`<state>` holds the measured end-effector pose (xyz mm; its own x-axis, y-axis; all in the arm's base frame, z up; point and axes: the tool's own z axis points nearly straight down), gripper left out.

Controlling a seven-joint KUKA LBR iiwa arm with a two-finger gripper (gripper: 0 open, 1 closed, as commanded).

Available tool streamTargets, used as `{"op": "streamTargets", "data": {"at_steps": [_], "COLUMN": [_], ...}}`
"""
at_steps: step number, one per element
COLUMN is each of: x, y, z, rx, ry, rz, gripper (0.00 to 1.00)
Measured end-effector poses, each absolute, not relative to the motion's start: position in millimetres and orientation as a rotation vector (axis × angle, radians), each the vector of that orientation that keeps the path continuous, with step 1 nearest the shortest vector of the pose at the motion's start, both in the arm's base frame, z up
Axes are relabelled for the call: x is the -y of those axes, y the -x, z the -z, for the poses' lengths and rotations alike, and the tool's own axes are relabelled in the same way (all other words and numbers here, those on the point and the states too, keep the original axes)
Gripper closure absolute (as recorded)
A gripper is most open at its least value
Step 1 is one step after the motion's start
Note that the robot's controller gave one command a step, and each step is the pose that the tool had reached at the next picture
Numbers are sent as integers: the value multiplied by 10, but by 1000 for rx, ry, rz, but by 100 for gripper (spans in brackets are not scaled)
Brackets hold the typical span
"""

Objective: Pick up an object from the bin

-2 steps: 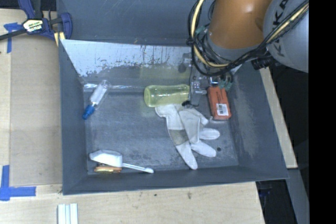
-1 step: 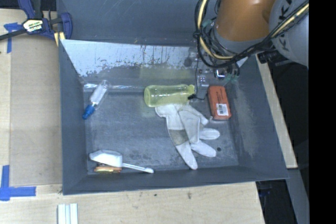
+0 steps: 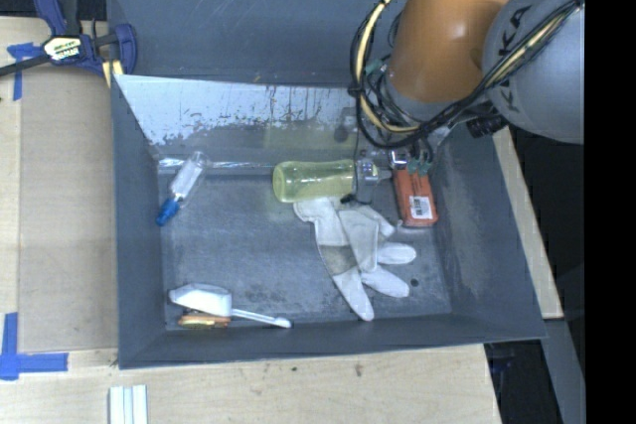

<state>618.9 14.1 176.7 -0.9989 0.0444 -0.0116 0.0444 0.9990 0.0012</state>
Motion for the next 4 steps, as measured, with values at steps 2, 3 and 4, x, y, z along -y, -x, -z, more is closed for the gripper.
{"op": "streamTargets", "data": {"at_steps": [2,3,4], "x": [236,74,86], "y": [-6236,-6118,-6107], "z": [-569,-805,-925], "rx": [-3143,-3136,-3125], "ry": [-82,-122,-242], "rz": [-1,1,-2], "gripper": [0,0,100]}}
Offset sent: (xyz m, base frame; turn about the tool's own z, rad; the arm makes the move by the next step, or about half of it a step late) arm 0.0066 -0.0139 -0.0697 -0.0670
